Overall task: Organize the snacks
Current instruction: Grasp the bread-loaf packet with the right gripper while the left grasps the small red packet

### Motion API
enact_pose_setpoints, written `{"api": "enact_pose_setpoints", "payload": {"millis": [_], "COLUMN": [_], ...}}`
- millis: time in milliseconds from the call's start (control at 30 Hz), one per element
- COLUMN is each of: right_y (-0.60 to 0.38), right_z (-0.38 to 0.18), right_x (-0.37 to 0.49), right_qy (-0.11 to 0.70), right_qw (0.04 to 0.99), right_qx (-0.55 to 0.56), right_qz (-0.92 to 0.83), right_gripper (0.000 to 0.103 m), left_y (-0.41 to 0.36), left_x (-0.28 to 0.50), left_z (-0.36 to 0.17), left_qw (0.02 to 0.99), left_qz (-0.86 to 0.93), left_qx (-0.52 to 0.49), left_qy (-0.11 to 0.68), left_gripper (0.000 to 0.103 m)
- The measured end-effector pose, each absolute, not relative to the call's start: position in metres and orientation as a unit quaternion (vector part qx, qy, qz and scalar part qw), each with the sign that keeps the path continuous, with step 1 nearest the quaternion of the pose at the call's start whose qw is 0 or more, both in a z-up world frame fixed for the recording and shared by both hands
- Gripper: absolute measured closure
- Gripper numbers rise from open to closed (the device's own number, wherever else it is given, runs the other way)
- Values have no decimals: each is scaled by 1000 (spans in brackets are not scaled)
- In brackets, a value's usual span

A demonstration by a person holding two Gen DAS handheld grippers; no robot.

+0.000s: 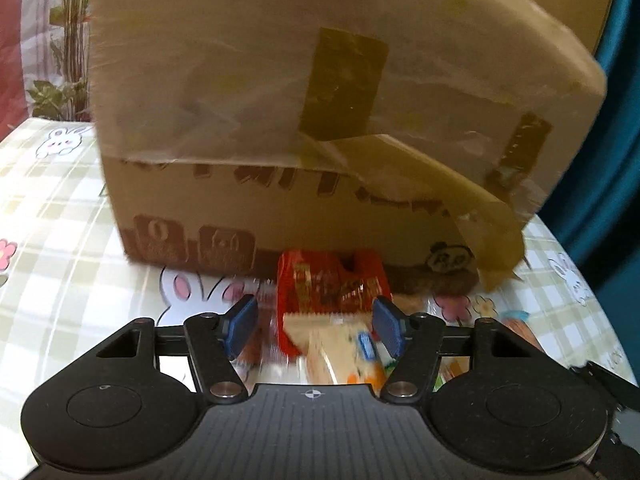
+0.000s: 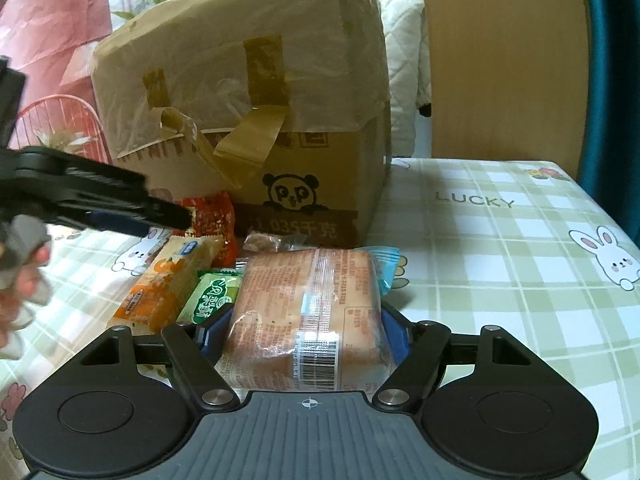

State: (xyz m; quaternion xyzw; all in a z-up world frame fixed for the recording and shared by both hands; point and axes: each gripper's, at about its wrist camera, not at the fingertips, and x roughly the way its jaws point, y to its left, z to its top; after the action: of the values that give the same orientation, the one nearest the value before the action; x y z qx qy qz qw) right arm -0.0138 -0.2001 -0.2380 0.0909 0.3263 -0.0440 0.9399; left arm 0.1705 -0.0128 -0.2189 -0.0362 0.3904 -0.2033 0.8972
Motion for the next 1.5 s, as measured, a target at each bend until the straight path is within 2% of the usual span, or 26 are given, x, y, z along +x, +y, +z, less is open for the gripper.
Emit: {"api": "enact_pose_setpoints", "payload": {"millis": [67,167,533,667,733,767,800,833,867,1100,1233,1500], "right_y": [-200,-200,-201,-201,-201,-201,-201,-201,-200,-199,-199,-199], "right_z": [-238,-239,-240,-240,-240,-240,-240,-240,-240,-240,-240,-240], "right_x": [-14,-14,-15,-15,-15,-15,-15,-15,-15,-14,-15,-15], "right_qy": [325,324,323,323,323,323,323,323,323,323,323,323], "right_qw": [940,940,940,940,940,940,940,940,940,941,941,941], "right_qx": [92,95,99,100,100,100,101,100,100,98,98,98], "right_qz": [-43,-41,-39,-38,-38,-38,-38,-38,-39,-39,-39,-40], "right_gripper": [32,32,32,32,32,31,31,31,31,31,31,31], "left_y": [-19,-26,-58,-66,-66,-64,-63,-58,-55,-26,-16,22], "left_x": [176,180,197,186,180,175,172,168,164,145,132,110], "left_z": [-222,-226,-242,-241,-238,-236,-236,-234,-234,-248,-236,-209], "left_qw": [898,899,898,901,903,902,902,903,903,897,906,916], "left_qz": [-202,-204,-175,-179,-182,-187,-190,-189,-187,-188,-192,-182], "left_qx": [-35,-37,-18,2,11,11,9,9,6,-26,-30,-55], "left_qy": [388,385,404,395,390,388,387,387,387,400,377,354], "left_gripper": [24,18,18,37,61,69,72,87,93,96,101,101]}}
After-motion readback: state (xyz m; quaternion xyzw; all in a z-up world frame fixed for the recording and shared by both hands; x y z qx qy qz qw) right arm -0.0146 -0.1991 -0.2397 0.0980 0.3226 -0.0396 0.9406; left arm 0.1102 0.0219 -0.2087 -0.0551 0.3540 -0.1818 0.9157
